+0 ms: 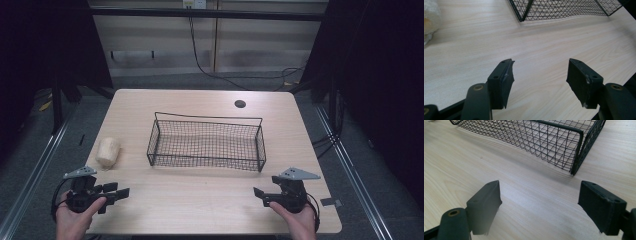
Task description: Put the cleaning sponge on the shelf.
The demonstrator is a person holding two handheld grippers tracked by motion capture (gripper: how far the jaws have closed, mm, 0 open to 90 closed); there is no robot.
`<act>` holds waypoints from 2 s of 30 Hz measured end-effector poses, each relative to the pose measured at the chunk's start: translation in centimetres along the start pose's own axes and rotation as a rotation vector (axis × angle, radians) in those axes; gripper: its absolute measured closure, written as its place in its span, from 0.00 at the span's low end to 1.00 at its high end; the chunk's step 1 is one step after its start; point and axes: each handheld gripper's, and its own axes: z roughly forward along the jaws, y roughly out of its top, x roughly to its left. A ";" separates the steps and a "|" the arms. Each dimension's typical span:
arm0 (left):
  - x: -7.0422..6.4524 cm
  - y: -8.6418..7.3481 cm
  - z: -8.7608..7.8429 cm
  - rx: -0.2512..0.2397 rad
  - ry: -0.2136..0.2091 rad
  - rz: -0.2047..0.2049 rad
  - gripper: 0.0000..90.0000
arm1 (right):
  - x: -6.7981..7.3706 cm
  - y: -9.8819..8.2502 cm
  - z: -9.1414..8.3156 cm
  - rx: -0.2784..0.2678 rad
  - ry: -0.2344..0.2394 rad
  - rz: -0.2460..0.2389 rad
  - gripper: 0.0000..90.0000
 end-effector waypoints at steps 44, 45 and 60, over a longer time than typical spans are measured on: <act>5.6 8.8 -1.9 0.217 0.275 -0.060 0.26 | 0.3 0.0 0.6 0.014 0.060 0.001 0.18; 5.7 9.0 -1.8 0.214 0.289 -0.070 0.26 | 0.3 0.0 0.6 0.014 0.060 0.001 0.18; 8.6 12.7 0.7 0.342 0.339 -0.137 0.20 | 0.3 0.0 0.8 0.027 0.065 -0.002 0.18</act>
